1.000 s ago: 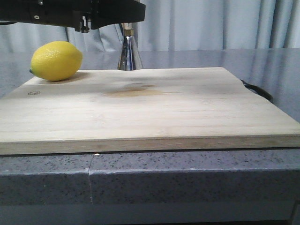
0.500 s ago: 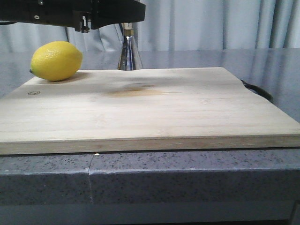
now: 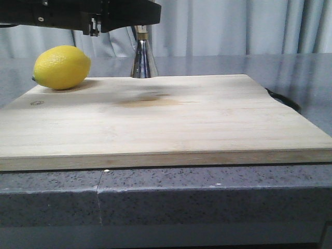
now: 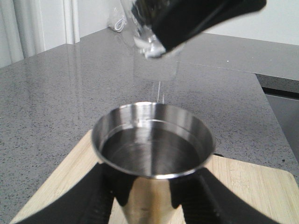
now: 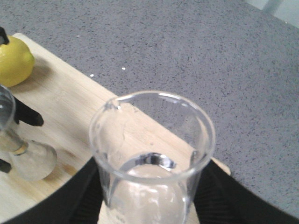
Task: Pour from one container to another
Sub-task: 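Tilt the beaker upright with the right gripper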
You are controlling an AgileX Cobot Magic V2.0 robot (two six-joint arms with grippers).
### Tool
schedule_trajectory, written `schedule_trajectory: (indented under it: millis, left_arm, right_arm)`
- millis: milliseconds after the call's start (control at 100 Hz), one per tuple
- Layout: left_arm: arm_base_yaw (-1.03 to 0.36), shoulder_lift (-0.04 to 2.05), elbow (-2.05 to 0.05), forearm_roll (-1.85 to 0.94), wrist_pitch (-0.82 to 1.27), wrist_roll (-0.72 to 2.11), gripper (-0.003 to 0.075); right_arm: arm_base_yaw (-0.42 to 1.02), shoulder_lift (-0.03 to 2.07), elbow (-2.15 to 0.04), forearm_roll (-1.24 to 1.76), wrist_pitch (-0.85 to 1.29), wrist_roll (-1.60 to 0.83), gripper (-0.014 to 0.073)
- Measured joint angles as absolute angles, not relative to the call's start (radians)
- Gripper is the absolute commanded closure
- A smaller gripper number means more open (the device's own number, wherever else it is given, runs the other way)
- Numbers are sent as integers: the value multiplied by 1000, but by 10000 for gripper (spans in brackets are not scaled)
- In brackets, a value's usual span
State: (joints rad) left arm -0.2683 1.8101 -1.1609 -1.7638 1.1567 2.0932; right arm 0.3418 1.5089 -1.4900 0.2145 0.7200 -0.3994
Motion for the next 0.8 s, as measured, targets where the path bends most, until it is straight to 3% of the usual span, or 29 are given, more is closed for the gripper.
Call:
schedule_trajectory:
  millis: [450,600,800]
  left_arm:
    - [-268,1810,-1161,-1764,1157,2093,446]
    - [-268,1810,-1161,-1763,1157,2093,446]
    - [-268,1810,-1161,-1762,1157,2093,446]
  right_arm:
    - [387,1393,-850,392,-128,-397,312]
    - [452,1445,-757,406,-357,-395,312]
    - [469,1543,-740,412,-504,-323,312]
